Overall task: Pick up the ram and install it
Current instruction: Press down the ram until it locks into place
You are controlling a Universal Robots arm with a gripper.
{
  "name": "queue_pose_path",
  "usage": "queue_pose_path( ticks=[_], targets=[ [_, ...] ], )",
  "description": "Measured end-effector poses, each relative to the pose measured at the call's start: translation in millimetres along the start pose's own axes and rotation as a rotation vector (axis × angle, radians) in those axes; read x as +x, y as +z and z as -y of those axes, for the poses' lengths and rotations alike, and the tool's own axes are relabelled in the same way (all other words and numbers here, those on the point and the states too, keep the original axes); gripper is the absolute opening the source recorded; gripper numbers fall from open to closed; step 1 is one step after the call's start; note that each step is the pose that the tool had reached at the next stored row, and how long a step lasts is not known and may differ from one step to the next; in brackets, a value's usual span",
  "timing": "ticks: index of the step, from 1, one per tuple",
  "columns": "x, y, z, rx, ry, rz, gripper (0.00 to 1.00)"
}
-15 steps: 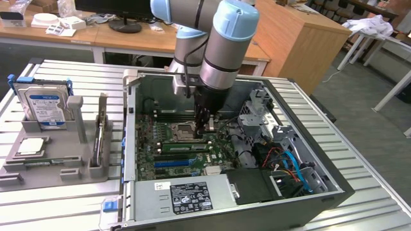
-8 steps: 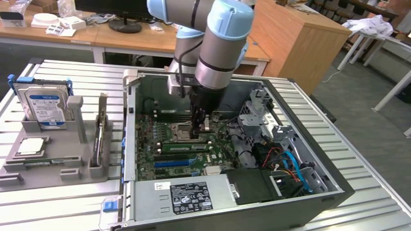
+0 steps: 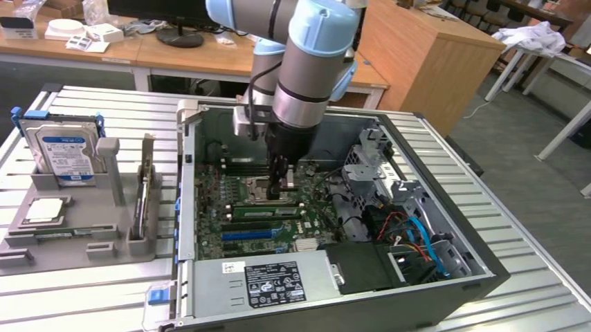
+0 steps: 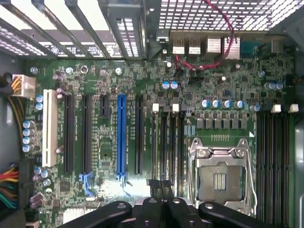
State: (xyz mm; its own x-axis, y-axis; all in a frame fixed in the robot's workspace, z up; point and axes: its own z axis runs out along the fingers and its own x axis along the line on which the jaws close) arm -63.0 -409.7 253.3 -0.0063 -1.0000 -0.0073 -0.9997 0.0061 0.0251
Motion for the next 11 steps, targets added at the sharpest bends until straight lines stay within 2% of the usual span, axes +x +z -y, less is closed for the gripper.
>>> queue_pose_path(
  ticks=[11],
  targets=[
    [0.1,0.3,-13.3,0.0,0.0,-0.0001,0.11]
  ],
)
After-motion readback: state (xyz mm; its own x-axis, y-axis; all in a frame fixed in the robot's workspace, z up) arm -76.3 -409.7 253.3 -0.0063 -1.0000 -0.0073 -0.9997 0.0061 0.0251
